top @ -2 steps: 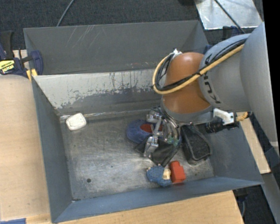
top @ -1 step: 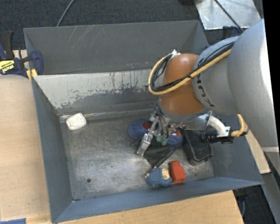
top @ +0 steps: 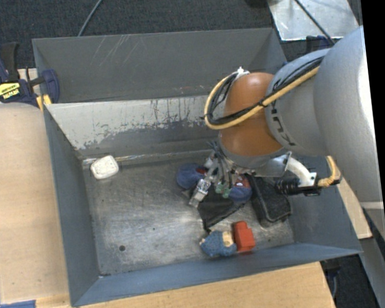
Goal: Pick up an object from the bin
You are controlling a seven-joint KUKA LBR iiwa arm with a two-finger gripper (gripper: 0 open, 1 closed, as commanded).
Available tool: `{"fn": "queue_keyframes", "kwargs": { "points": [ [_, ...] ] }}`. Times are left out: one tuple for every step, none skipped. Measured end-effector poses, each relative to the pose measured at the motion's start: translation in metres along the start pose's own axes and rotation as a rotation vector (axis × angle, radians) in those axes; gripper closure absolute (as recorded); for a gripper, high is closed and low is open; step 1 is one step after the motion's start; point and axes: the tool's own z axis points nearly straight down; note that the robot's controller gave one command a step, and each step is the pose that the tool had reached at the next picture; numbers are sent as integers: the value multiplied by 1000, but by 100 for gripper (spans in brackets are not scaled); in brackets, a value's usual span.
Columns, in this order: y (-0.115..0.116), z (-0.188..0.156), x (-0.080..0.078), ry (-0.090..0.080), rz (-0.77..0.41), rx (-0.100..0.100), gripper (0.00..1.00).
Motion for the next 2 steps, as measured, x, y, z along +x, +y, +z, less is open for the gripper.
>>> {"fn": "queue_keyframes", "kwargs": {
  "points": [
    [3, -30, -5, 10, -3, 10, 100],
    [4, -69, -8, 18, -6, 16, 100]
  ]
}}
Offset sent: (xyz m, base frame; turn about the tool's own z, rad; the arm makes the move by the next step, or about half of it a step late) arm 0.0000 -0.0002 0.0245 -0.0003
